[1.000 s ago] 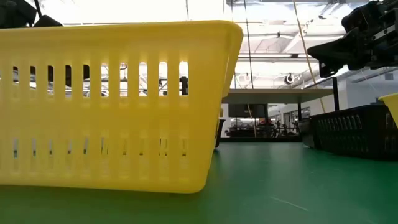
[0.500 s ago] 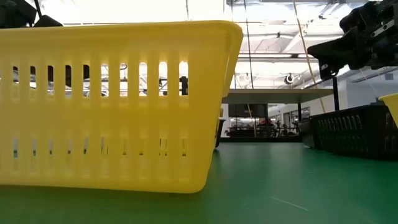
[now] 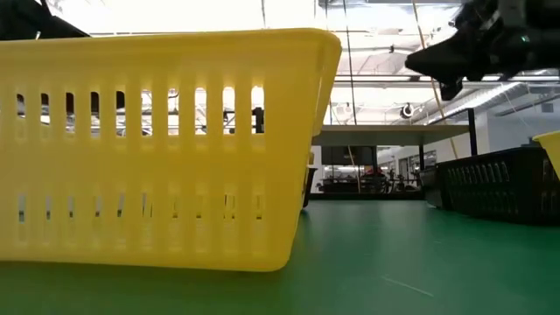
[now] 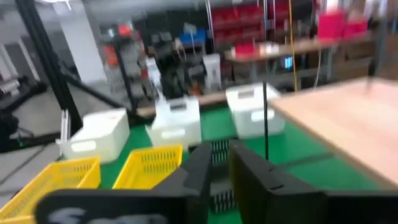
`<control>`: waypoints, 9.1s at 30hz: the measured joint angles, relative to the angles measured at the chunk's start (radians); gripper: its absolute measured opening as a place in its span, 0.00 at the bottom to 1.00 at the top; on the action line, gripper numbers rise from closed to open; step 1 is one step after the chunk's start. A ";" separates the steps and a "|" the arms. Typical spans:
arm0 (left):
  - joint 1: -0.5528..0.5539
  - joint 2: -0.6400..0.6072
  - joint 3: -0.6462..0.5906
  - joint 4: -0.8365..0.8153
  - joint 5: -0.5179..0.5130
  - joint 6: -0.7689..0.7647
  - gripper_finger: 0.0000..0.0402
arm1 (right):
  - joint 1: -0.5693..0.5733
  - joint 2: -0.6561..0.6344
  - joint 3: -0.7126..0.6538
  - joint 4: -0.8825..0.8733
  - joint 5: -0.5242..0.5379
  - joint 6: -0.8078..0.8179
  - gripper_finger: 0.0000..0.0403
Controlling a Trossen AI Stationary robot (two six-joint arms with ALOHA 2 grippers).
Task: Stack baskets on shelf by color
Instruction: Put the top right black bin on the shelf, then stack the bottom black bin into the other black bin on the shelf
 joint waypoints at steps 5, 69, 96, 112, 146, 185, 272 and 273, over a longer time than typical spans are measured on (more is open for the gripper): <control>0.000 0.000 0.000 0.080 0.000 -0.069 0.09 | 0.000 0.168 0.210 -0.297 0.098 0.032 0.30; 0.000 0.078 0.180 0.495 -0.265 0.075 0.09 | -0.274 0.541 0.805 -0.946 -0.140 0.006 0.01; 0.000 0.391 0.386 0.488 -0.366 0.109 0.09 | -1.057 0.833 1.107 -1.207 -0.086 0.147 0.01; 0.000 0.391 0.386 0.502 -0.367 0.130 0.09 | -1.059 0.812 1.056 -1.183 -0.030 0.093 0.30; 0.000 0.427 0.387 0.532 -0.365 0.188 0.09 | 0.045 0.404 0.552 -0.907 -0.034 0.088 0.22; 0.000 0.437 0.387 0.533 -0.366 0.267 0.09 | 0.329 0.676 0.423 -0.900 -0.063 0.279 0.25; 0.024 0.436 0.386 0.607 -0.366 0.365 0.09 | -1.144 0.775 1.226 -1.303 -0.267 0.144 0.16; 0.024 0.437 0.386 0.607 -0.366 0.365 0.09 | -1.143 0.775 1.226 -1.303 -0.267 0.144 0.18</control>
